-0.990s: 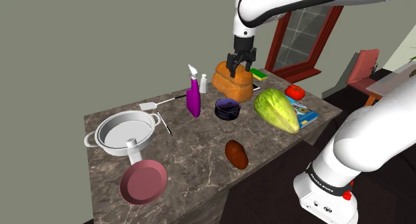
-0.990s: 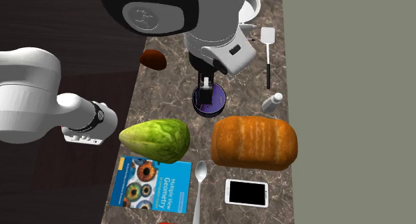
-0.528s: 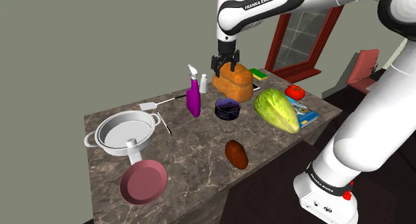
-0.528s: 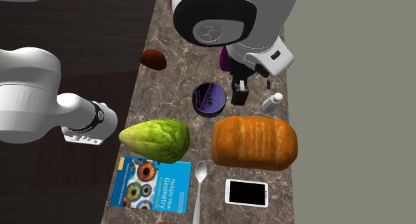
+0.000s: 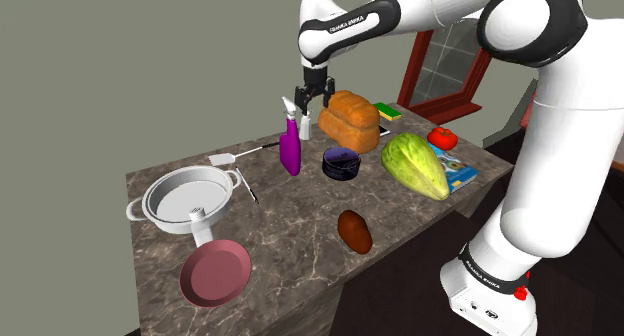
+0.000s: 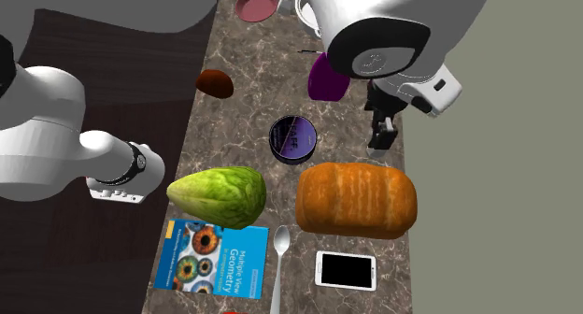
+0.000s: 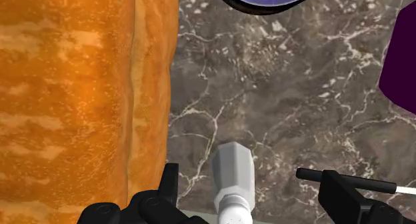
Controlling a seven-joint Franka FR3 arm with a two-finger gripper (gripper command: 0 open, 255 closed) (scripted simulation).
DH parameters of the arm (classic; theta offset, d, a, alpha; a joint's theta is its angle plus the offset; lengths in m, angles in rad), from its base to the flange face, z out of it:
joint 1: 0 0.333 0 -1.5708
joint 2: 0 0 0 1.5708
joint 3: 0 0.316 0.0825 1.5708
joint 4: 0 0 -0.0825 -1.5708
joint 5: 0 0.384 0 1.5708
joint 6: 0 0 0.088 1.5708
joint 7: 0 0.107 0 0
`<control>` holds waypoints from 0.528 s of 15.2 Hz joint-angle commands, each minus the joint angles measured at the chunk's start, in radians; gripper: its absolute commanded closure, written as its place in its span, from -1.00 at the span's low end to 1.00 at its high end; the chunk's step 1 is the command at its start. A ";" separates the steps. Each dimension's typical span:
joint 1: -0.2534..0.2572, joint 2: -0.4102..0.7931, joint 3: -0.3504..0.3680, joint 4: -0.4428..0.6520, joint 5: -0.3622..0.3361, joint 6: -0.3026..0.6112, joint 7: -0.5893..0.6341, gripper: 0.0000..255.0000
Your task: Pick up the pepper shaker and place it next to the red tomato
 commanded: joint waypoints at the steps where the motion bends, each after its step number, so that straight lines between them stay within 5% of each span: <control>1: 0.003 0.080 -0.003 0.094 -0.010 -0.004 0.005 -1.00; 4: 0.008 0.194 -0.008 0.236 -0.021 -0.020 0.011 -1.00; 8: 0.005 0.212 -0.010 0.210 -0.023 0.025 0.013 -1.00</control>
